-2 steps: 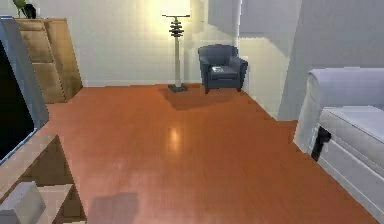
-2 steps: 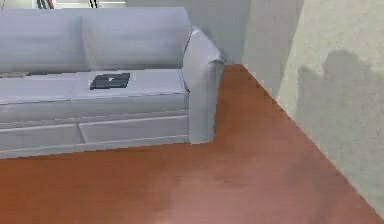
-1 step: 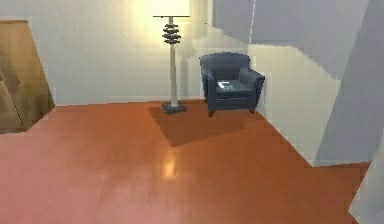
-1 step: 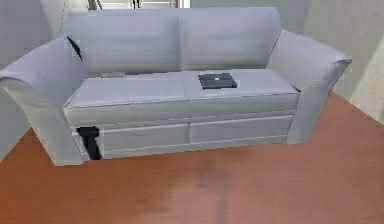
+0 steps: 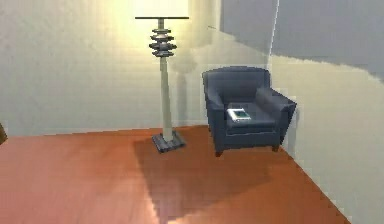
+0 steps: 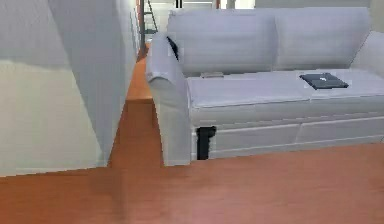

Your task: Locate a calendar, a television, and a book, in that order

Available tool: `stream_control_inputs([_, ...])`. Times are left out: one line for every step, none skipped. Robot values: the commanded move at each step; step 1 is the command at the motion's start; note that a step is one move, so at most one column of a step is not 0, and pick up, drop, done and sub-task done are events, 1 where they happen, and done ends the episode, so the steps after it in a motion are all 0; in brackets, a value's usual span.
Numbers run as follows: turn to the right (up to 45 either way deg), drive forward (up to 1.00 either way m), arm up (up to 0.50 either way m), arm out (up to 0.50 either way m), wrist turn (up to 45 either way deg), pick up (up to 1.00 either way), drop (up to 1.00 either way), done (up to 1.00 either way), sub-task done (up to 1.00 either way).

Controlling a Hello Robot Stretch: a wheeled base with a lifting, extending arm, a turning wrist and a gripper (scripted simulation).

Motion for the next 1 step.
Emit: stream_control_inputs([0.0, 1.0, 0.0, 0.0, 0.0, 0.0, 0.0, 0.0, 0.0])
